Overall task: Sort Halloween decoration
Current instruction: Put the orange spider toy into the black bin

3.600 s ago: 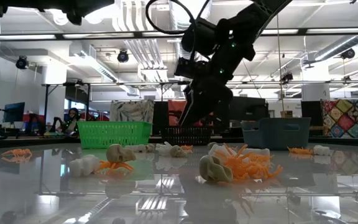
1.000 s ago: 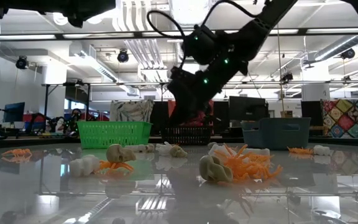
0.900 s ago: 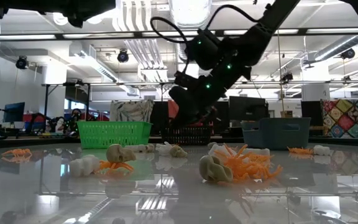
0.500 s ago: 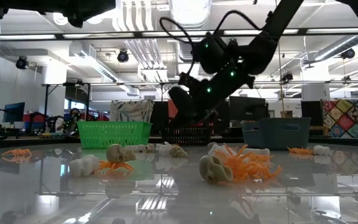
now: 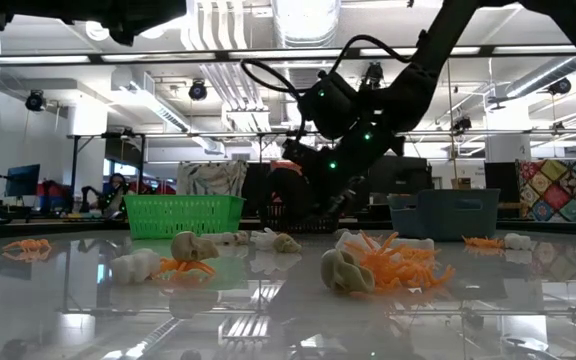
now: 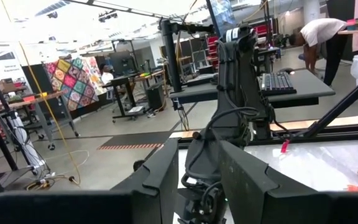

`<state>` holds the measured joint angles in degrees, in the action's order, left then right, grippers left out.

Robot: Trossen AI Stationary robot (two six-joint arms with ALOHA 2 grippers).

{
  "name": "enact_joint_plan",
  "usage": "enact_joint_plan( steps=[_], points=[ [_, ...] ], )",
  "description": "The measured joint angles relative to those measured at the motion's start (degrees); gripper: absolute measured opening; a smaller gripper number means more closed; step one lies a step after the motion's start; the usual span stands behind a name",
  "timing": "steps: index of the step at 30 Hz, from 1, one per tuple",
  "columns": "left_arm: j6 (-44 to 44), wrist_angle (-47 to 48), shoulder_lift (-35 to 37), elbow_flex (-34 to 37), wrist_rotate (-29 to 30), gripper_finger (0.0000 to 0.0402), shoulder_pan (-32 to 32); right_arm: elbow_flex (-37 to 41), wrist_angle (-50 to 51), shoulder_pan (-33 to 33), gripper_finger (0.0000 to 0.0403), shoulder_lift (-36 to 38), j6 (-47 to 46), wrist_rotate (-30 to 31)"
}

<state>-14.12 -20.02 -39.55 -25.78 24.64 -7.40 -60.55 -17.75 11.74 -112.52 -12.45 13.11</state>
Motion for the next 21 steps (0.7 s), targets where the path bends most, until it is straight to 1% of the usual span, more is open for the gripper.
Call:
enact_joint_plan(
  steps=[7,11,13,18,21],
  points=[
    [-0.4,0.0,0.0,0.0,0.0,0.0098,0.0,0.1,2.0,-1.4,0.0009,0.0,-0.5,0.0],
    [-0.2,-0.1,0.0,0.0,0.0,0.0098,0.0,0.1,4.8,-2.6,0.0009,0.7,-1.2,0.0],
    [-0.2,-0.1,0.0,0.0,0.0,0.0098,0.0,0.0,6.7,-3.3,0.0009,1.3,-1.3,-0.9],
    [1.5,0.0,-0.4,0.0,0.0,0.0098,0.0,0.2,13.6,-5.0,0.0009,4.7,-3.2,-1.7],
    [3.0,-0.3,-2.0,0.0,-0.4,0.0098,0.0,0.2,16.1,-5.7,0.0009,8.2,-3.5,-1.8]
  ],
)
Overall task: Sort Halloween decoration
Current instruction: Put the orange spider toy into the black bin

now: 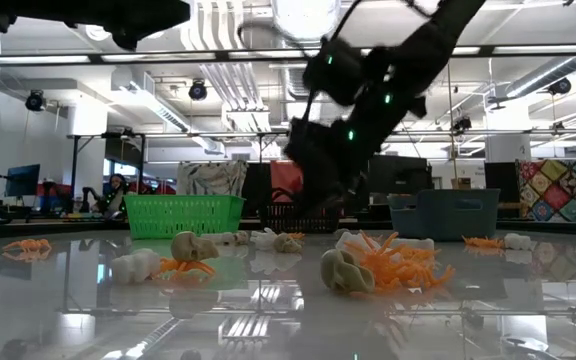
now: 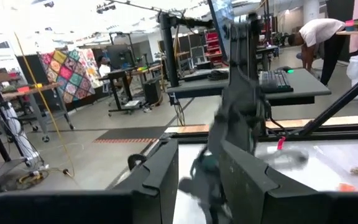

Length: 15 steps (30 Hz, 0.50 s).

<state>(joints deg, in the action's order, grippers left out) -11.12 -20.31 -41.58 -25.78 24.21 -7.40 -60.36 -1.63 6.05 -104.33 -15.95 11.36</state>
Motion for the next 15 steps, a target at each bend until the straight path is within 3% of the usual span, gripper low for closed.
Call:
enact_joint_plan(
  steps=[6,15],
  points=[
    [2.5,-2.0,-6.7,-1.2,-5.4,0.0097,0.0,0.5,3.9,-0.7,0.0009,7.1,2.0,-1.3],
    [1.3,1.7,-22.3,-8.8,-6.8,0.0084,0.1,9.1,4.4,-2.8,0.0009,22.4,3.5,-2.4]
  ],
)
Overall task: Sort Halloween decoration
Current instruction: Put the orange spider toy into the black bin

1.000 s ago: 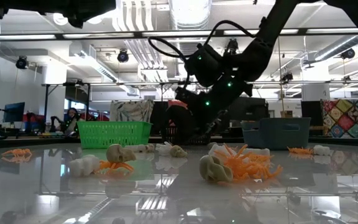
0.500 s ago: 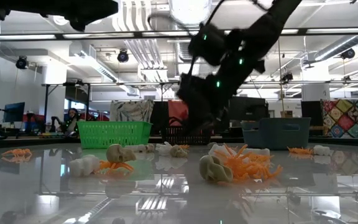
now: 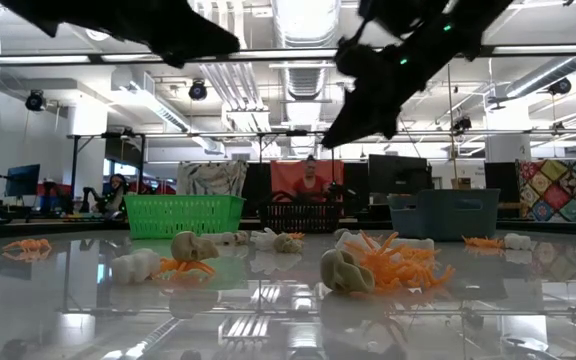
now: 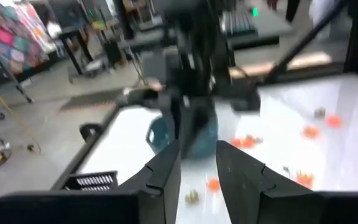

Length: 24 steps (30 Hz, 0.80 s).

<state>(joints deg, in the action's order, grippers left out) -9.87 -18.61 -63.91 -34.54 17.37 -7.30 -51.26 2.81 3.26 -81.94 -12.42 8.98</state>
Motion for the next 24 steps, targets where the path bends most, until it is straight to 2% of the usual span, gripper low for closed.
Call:
enact_joint_plan(
  steps=[8,12,15,20,24],
  points=[
    [-0.3,14.8,-13.2,-11.7,-0.6,0.0077,3.7,6.4,-1.2,-0.6,0.0009,12.2,0.2,0.6],
    [-1.1,20.3,-19.9,-16.3,-6.4,0.0077,6.7,6.5,-1.0,-0.6,0.0009,16.3,3.1,0.7],
    [-1.3,21.6,-24.9,-19.4,-11.7,0.0077,8.4,6.5,-1.3,-0.6,0.0009,18.2,4.0,1.6],
    [-1.2,23.6,-31.3,-23.0,-12.2,0.0078,10.4,6.7,-1.2,-1.3,0.0009,18.2,3.6,1.5],
    [-1.6,23.5,-33.5,-24.3,-12.4,0.0095,11.9,7.0,1.7,-2.8,0.0009,17.9,3.1,1.5]
  ],
)
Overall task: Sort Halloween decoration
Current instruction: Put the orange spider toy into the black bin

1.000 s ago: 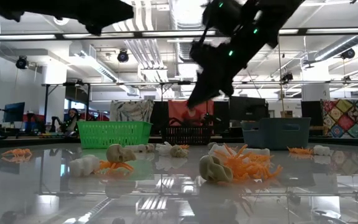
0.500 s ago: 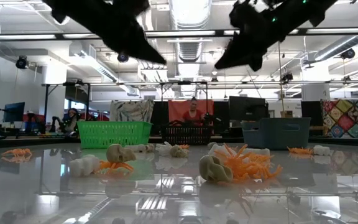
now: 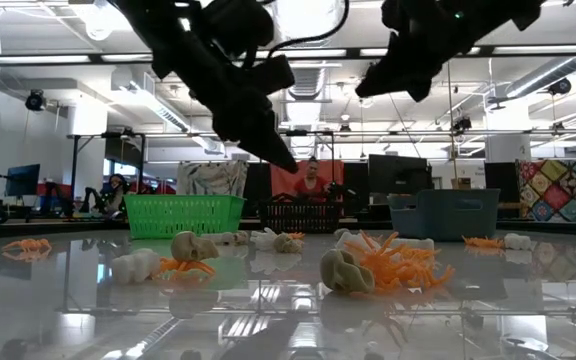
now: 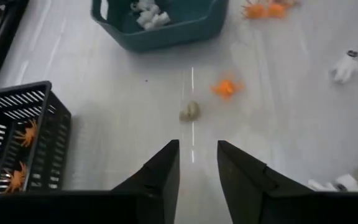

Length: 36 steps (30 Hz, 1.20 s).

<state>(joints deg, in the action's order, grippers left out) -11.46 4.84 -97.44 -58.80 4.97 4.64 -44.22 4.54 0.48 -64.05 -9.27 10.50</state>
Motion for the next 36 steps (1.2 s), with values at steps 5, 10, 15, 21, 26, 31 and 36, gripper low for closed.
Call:
enact_joint_plan(
  steps=[5,10,15,21,26,31,36],
  points=[
    [0.9,1.2,-0.8,-0.3,0.0,0.0145,1.3,2.0,0.8,-2.8,0.0009,1.1,-1.6,0.0],
    [0.6,-4.4,-3.5,-0.3,0.0,0.0196,1.4,5.5,-0.5,-3.6,0.0009,3.6,-2.9,0.1],
    [0.3,-5.6,-8.1,-0.2,0.1,0.0210,1.7,10.0,-4.3,-3.6,0.0009,7.9,-3.7,0.1],
    [0.2,-6.8,-11.4,-0.2,0.5,0.0204,3.0,16.2,-14.1,-3.6,0.0009,12.1,-3.2,0.1],
    [0.2,-7.6,-12.9,-0.5,0.5,0.0197,4.2,18.7,-17.1,-3.6,0.0009,13.1,-3.7,0.1],
    [0.2,-7.7,-13.7,-0.5,0.5,0.0193,5.1,18.9,-17.0,-3.6,0.0009,12.6,-3.8,0.1],
    [0.2,-7.6,-13.8,-0.5,0.4,0.0192,5.4,18.9,-17.3,-3.6,0.0009,12.5,-3.7,0.1]
  ],
)
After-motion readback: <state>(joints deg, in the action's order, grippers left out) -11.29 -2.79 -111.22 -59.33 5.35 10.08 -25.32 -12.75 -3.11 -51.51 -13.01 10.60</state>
